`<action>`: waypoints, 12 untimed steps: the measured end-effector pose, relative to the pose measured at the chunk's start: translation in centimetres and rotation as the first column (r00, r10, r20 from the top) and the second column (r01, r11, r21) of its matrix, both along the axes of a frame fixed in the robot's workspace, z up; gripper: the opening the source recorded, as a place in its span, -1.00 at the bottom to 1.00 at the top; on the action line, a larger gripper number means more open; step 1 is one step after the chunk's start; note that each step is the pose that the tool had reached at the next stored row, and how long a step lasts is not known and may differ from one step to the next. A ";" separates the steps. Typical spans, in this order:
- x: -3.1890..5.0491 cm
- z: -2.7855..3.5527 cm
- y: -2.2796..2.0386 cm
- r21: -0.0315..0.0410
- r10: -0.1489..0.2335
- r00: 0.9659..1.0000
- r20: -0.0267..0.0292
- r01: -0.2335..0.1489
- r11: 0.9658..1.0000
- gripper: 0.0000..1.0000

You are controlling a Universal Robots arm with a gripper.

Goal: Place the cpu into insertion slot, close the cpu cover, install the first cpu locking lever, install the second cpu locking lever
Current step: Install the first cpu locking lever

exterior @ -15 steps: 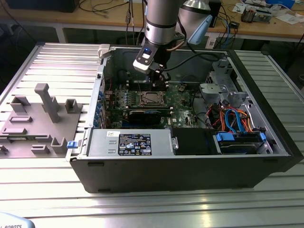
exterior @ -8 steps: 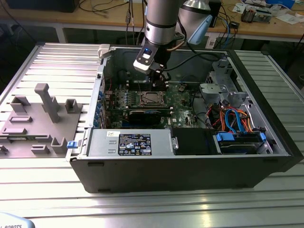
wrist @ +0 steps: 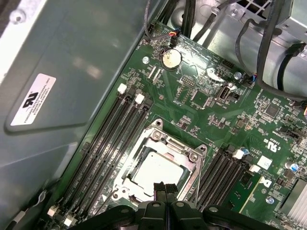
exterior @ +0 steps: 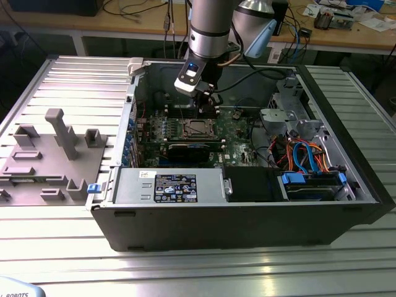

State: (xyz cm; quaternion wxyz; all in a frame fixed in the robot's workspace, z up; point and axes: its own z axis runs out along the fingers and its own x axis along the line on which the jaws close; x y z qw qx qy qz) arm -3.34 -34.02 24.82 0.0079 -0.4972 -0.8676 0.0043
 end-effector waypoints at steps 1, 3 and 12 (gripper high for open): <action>0.00 0.00 0.00 0.000 0.002 1.000 0.000 -0.002 1.000 -0.78; 0.00 0.00 0.00 0.000 0.005 1.000 0.000 -0.005 1.000 -0.78; 0.00 0.00 0.00 0.000 0.021 1.000 0.000 -0.021 1.000 -0.78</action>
